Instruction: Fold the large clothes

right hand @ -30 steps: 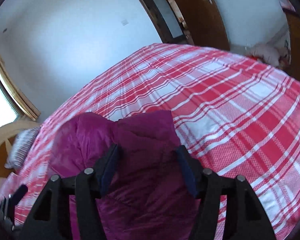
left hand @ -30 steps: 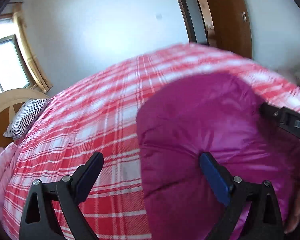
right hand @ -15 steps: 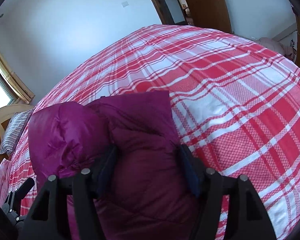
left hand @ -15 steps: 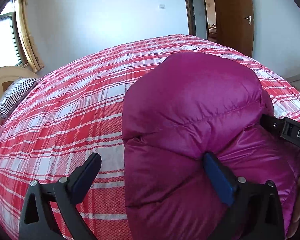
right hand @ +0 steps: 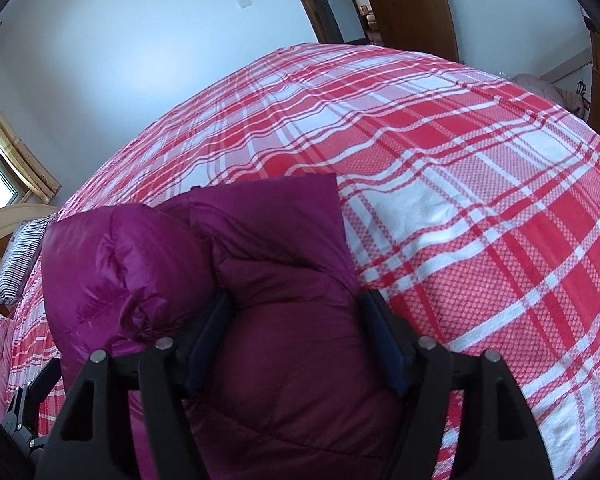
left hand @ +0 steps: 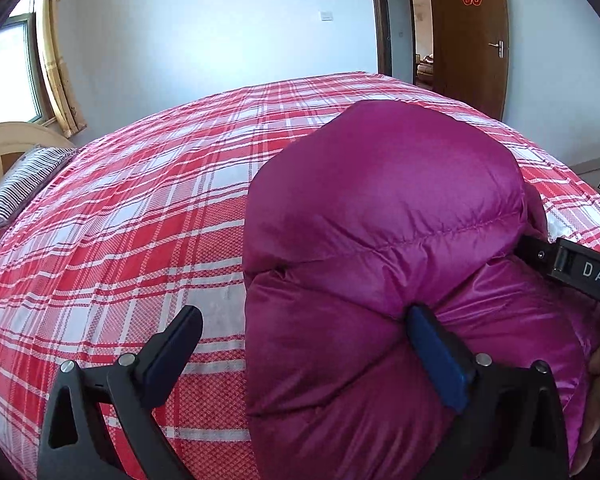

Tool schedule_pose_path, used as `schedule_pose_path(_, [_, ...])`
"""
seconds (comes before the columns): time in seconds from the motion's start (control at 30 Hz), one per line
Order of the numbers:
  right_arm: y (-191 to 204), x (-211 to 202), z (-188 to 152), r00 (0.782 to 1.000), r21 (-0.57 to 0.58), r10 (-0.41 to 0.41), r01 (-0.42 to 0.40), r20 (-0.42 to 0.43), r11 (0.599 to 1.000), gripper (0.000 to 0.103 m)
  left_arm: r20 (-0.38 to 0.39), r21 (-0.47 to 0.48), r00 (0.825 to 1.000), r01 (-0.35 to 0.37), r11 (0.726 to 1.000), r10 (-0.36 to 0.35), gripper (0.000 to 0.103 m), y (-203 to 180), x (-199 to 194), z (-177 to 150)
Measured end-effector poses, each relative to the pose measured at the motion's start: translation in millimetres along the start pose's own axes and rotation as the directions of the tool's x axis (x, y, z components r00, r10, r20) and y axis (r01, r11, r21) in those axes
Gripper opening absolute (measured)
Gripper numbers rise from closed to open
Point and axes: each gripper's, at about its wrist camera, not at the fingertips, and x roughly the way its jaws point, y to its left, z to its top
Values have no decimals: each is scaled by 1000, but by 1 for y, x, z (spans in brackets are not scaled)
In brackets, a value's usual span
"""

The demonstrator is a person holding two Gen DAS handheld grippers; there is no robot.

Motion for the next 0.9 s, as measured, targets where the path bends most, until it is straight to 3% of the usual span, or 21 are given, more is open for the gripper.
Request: schedule_pose_path(0.9, [3, 9, 3, 999, -29, -36, 35, -21, 999, 78, -12, -13, 1000, 18, 1000, -18, 102, 4, 3, -2])
